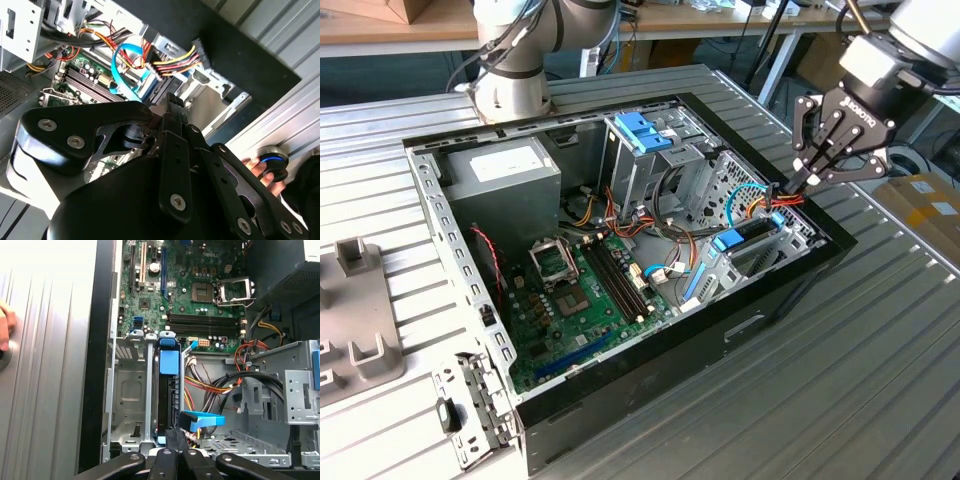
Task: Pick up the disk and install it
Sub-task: 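Insert the disk into the insertion slot, then insert the first disk wire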
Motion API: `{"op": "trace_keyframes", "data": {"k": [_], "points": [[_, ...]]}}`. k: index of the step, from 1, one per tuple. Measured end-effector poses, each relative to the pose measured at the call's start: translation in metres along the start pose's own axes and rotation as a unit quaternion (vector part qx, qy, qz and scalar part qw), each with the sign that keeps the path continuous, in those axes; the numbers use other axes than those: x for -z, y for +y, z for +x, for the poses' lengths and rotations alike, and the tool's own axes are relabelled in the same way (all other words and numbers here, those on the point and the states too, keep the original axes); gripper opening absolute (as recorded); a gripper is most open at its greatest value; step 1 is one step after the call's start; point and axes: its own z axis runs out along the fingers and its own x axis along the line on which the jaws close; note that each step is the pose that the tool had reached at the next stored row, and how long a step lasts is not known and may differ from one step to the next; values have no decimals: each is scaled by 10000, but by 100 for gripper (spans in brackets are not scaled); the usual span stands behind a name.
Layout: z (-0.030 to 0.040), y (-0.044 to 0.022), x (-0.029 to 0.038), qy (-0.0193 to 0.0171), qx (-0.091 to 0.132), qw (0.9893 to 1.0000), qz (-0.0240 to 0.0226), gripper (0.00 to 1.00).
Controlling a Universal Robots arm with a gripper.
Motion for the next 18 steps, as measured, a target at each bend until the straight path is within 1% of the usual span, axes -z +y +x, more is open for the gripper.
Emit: {"op": "trace_keyframes", "data": {"k": [2,6,18], "points": [[2,-42,7,0,0,10000,0,10],[2,-92,15,0,0,10000,-1,10],[3,-94,15,-1,0,10000,0,10]]}}
